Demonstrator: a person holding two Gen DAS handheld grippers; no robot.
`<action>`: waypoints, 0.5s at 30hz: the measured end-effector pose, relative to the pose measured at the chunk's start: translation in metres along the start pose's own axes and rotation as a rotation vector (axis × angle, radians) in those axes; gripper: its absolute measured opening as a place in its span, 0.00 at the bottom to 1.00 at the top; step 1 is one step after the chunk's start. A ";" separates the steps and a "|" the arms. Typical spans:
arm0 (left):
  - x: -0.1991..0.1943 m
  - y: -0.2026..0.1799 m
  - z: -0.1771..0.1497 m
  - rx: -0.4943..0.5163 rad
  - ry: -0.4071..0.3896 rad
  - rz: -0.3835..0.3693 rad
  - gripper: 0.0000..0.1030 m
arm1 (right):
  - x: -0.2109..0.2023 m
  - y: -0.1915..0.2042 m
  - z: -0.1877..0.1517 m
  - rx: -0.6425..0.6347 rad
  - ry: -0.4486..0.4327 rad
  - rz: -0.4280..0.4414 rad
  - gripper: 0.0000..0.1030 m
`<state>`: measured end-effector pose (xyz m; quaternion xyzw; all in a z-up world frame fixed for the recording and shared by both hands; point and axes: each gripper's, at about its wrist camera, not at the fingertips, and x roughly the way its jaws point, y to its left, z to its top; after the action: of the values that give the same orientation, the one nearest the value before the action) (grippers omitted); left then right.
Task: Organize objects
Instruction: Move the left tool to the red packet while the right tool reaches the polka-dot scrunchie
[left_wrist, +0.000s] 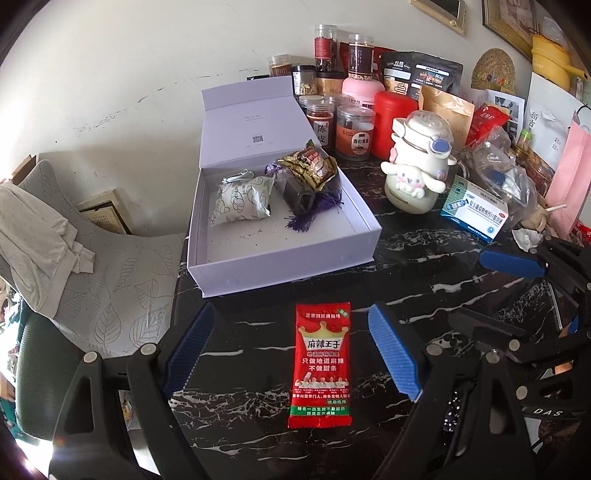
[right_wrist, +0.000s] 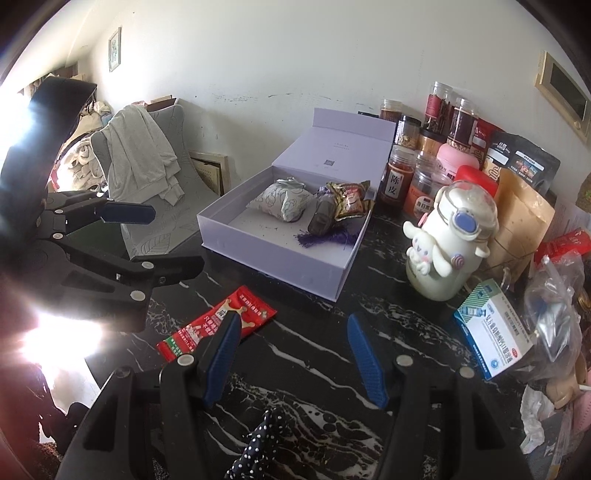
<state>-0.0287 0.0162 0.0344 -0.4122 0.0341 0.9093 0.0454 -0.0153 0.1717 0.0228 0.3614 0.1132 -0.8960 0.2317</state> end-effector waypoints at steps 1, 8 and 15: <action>0.002 -0.002 -0.003 0.004 0.005 -0.005 0.82 | 0.002 0.000 -0.004 0.003 0.008 0.008 0.59; 0.018 -0.016 -0.024 0.030 0.045 -0.040 0.82 | 0.010 0.002 -0.030 0.024 0.066 0.035 0.59; 0.029 -0.019 -0.035 0.033 0.069 -0.052 0.82 | 0.014 0.007 -0.054 0.031 0.115 0.059 0.59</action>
<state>-0.0195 0.0327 -0.0112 -0.4432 0.0399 0.8924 0.0744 0.0112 0.1805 -0.0258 0.4192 0.1016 -0.8681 0.2456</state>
